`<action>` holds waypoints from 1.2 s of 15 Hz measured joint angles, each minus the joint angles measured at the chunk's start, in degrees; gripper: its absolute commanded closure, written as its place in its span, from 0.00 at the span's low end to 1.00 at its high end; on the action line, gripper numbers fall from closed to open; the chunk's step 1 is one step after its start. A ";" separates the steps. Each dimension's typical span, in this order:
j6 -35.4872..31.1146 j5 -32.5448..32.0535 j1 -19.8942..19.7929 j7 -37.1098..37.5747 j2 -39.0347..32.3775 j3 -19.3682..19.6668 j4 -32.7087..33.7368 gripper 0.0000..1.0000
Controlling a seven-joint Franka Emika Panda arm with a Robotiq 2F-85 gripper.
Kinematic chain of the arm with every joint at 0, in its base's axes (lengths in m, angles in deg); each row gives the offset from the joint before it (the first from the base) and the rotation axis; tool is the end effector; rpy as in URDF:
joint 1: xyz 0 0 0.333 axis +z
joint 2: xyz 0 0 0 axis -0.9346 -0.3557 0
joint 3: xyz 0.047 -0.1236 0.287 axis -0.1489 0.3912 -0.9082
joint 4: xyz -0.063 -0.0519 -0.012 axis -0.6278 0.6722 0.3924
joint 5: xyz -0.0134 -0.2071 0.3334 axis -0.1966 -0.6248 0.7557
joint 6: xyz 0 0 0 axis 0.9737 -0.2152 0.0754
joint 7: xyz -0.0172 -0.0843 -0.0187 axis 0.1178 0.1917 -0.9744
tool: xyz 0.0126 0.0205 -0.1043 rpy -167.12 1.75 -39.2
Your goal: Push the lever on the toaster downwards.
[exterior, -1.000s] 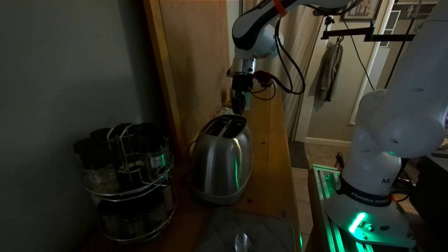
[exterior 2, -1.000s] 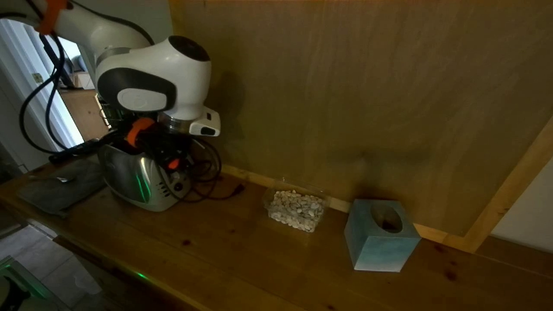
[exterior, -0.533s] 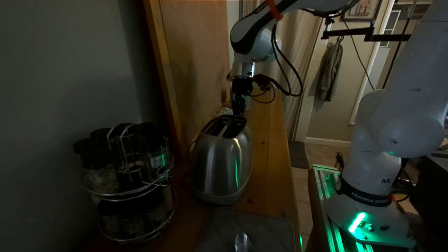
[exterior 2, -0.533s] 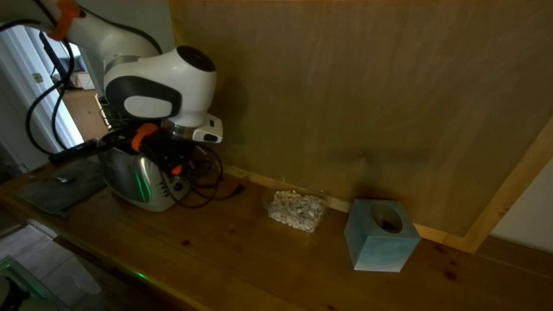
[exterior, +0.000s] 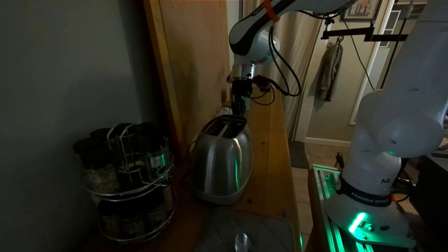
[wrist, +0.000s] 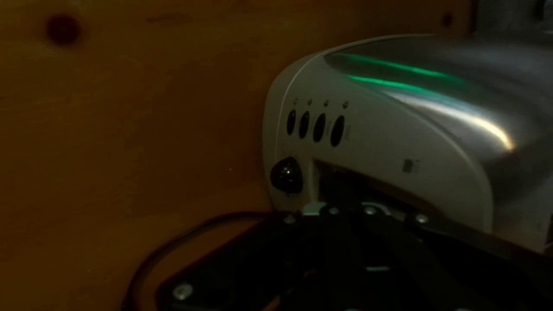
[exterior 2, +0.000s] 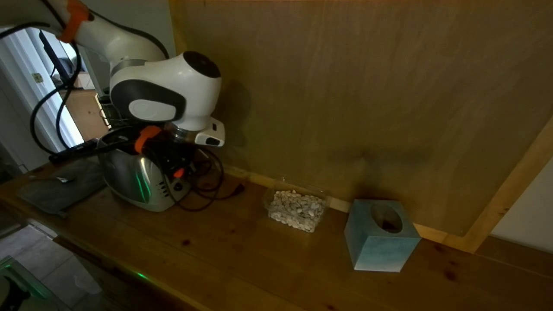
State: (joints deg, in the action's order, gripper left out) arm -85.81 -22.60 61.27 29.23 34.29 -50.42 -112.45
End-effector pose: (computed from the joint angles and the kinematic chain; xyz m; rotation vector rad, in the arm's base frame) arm 0.4037 -0.1817 0.3582 -2.6936 0.1003 0.0590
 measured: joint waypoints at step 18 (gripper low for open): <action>1.52 2.60 -1.40 -3.17 -2.53 0.07 1.04 1.00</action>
State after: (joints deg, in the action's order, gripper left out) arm -84.29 -20.00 59.87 26.06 31.76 -50.34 -111.41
